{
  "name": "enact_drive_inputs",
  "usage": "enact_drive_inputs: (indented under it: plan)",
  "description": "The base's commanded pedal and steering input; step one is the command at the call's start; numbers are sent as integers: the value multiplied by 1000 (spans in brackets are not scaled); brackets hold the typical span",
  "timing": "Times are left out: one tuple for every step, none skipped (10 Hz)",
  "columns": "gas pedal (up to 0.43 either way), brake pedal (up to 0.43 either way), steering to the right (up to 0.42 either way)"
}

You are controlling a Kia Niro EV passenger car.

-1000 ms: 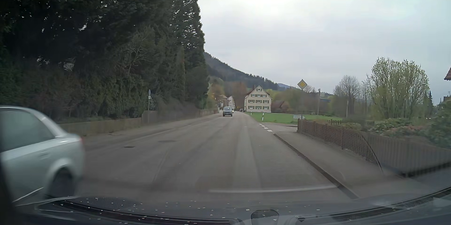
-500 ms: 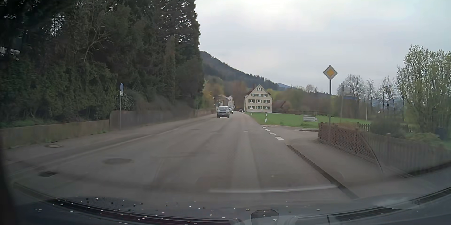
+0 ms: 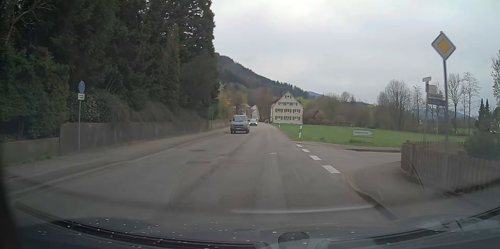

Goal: Follow the waypoints while adhering to traffic rules and regulations

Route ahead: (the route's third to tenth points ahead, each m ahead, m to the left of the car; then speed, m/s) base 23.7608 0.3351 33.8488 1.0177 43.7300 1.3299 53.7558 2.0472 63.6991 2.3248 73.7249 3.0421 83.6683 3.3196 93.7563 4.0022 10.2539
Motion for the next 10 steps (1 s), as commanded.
enact_drive_inputs:
  plan:
    - [47,0,2]
    - [47,0,1]
    - [47,0,1]
    - [47,0,0]
    - [47,0,0]
    - [47,0,-1]
    - [47,0,-1]
    - [47,0,-1]
    - [47,0,0]
    - [47,0,-1]
